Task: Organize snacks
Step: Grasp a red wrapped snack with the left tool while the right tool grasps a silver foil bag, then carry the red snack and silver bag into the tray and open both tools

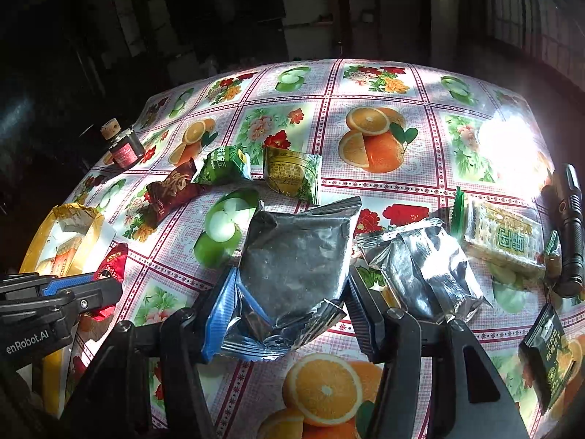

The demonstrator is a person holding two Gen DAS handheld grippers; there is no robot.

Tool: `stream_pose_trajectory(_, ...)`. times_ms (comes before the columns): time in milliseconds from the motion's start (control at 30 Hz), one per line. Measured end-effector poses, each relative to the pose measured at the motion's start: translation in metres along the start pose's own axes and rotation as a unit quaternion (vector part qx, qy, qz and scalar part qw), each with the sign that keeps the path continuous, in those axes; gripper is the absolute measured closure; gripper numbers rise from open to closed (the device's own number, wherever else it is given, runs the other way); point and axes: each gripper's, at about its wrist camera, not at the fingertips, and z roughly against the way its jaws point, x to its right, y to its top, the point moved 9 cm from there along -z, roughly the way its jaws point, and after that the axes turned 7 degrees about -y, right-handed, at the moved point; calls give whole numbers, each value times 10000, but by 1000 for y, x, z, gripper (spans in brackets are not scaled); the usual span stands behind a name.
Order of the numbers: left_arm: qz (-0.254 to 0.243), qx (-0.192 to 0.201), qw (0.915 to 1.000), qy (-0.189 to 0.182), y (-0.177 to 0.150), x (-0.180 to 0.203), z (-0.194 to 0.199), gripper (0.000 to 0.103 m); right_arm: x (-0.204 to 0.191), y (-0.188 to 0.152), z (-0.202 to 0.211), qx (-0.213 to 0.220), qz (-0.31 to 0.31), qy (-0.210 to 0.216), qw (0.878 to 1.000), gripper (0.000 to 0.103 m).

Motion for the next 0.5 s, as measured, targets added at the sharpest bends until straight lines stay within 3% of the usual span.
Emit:
stream_pose_trajectory(267, -123, 60, 9999, 85, -50, -7, 32, 83, -24, -50, 60, 19, -245, 738, 9970, 45)
stream_pose_trajectory(500, -135, 77, 9997, 205, -89, -23, 53, 83, -51, -89, 85, -114, -162, 1030, 9945, 46)
